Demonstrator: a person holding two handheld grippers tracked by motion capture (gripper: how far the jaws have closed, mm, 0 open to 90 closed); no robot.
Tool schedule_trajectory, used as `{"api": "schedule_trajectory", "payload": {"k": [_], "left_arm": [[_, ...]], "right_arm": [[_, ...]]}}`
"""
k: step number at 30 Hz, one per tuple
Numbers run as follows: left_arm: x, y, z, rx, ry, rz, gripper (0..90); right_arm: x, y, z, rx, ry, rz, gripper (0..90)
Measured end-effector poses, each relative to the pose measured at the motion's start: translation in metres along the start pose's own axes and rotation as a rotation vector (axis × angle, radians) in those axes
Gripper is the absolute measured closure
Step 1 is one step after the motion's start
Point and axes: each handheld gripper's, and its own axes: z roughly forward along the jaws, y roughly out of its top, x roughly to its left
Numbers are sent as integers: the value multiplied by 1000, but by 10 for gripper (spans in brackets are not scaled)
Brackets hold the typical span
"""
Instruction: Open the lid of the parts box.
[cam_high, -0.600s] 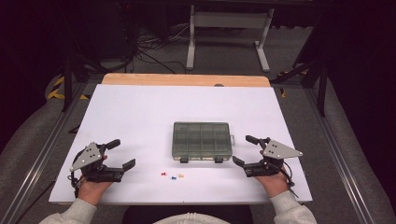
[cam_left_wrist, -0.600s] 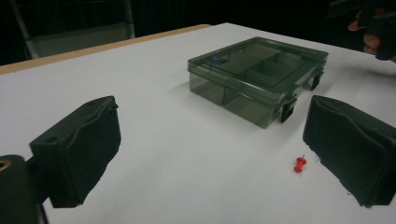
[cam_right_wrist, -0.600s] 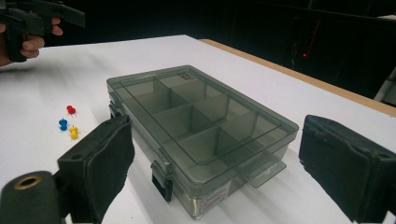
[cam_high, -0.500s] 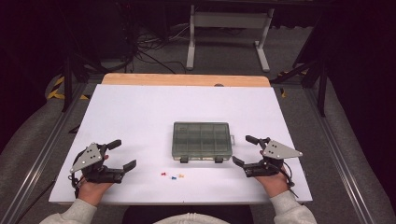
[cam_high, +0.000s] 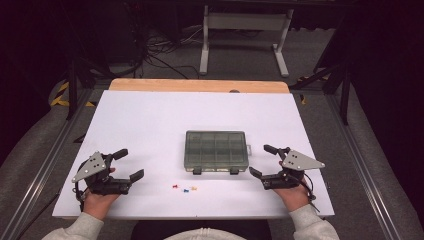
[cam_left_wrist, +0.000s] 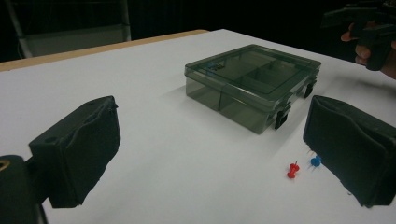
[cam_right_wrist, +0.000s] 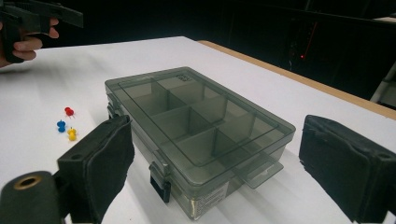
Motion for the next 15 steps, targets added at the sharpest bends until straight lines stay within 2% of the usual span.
{"api": "schedule_trajectory", "payload": {"k": [4,7,12,15], "left_arm": [[-1,0,2,0,-9,4,42],[-2,2,1,11,-21,33,43],[-1,1,2,1,-9,14,43],[-1,2,1,16,-16,-4,43]], "right_arm": [[0,0,1,2,-4,-9,86],[0,0,1,1,3,-2,85],[-1,0,1,1,4,-3,85],[-1,0,1,0,6,-2,86]]}}
